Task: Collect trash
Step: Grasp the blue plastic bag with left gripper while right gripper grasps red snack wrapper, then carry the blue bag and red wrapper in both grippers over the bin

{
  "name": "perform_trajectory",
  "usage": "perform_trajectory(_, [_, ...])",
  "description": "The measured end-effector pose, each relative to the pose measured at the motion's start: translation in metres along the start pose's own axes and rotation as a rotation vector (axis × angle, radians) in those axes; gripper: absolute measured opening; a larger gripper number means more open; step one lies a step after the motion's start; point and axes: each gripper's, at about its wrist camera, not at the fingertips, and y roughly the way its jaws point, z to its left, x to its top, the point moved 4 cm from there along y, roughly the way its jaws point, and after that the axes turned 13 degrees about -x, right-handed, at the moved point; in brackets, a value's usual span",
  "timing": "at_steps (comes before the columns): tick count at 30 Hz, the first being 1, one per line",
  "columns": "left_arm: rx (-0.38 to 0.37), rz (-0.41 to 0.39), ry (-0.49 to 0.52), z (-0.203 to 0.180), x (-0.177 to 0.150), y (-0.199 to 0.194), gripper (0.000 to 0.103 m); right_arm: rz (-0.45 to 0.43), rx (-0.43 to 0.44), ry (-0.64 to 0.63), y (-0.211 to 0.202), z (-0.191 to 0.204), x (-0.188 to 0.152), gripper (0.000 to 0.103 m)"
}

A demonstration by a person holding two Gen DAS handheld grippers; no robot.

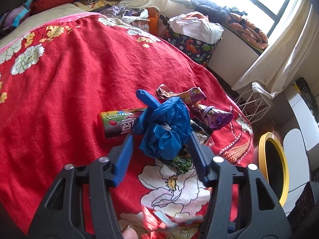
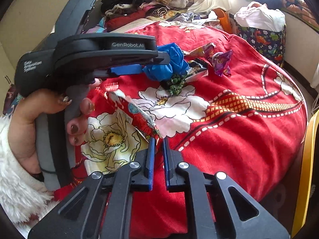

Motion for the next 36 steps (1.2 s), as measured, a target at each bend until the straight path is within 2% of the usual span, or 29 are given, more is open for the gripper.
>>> perform_trajectory(1, [0.002, 0.002, 0.0, 0.0, 0.001, 0.001, 0.042, 0.001, 0.0, 0.007, -0.001, -0.002, -0.001, 0.008])
perform_trajectory(5, [0.019, 0.027, 0.008, 0.0, 0.001, 0.011, 0.018, 0.001, -0.01, 0.031, -0.002, -0.007, -0.002, 0.008])
perform_trajectory(8, [0.007, 0.026, 0.018, -0.002, -0.001, 0.012, 0.011, 0.007, -0.013, 0.045, -0.003, -0.01, -0.006, 0.007])
perform_trajectory(16, [-0.031, -0.031, 0.064, -0.015, -0.001, -0.011, 0.007, 0.004, -0.016, 0.053, -0.008, -0.012, -0.014, 0.006])
perform_trajectory(24, [-0.012, -0.089, 0.087, -0.016, 0.005, -0.043, 0.007, -0.039, -0.023, 0.107, -0.02, -0.021, -0.013, 0.006])
perform_trajectory(36, [-0.041, -0.103, 0.145, -0.042, 0.004, -0.054, 0.006, -0.103, -0.05, 0.175, -0.047, -0.04, -0.011, 0.006])
